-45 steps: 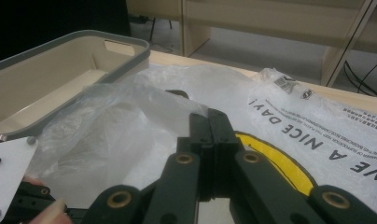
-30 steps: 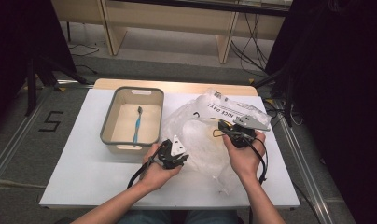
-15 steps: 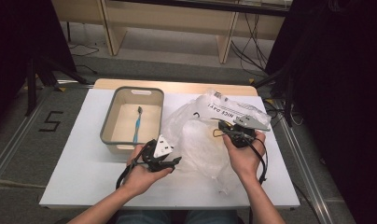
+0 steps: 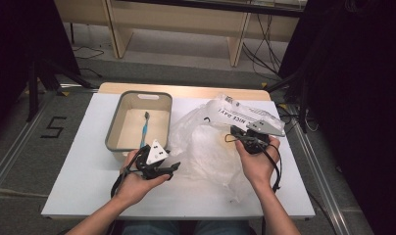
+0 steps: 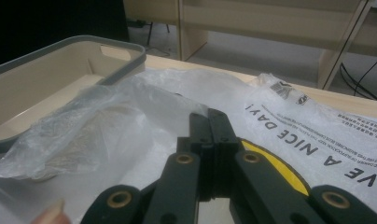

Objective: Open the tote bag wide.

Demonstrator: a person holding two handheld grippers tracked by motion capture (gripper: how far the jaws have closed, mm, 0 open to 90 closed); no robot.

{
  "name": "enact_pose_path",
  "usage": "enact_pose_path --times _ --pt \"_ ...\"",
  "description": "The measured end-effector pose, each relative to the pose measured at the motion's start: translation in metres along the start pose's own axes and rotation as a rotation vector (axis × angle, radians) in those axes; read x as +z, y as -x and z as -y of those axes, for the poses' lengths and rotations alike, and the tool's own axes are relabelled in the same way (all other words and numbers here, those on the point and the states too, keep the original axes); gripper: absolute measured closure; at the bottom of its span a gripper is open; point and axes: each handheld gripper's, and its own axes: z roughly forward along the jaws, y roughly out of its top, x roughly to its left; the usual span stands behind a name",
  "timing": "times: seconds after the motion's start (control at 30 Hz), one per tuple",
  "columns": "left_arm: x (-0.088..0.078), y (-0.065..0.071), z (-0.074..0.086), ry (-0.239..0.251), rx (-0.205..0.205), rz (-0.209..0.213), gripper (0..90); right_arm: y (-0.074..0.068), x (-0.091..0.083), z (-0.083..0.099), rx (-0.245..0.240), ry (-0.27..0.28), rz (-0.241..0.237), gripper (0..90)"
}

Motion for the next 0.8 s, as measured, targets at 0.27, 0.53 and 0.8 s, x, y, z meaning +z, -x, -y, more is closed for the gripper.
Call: enact_pose_path --times 0.27,0.53,0.8 --pt "-0.005 -0.011 0.004 -0.005 -0.023 -0.025 39.8 0.0 0.0 0.0 -0.002 -0.001 0.0 90.0" --pt "-0.012 -0.024 0.006 0.001 -0.063 -0.036 38.0 0.0 0.001 0.001 -0.001 -0.006 0.001 90.0" --pt "-0.019 -0.028 0.003 0.004 -0.101 -0.033 36.5 -0.001 0.001 0.0 0.002 -0.004 0.0 90.0"
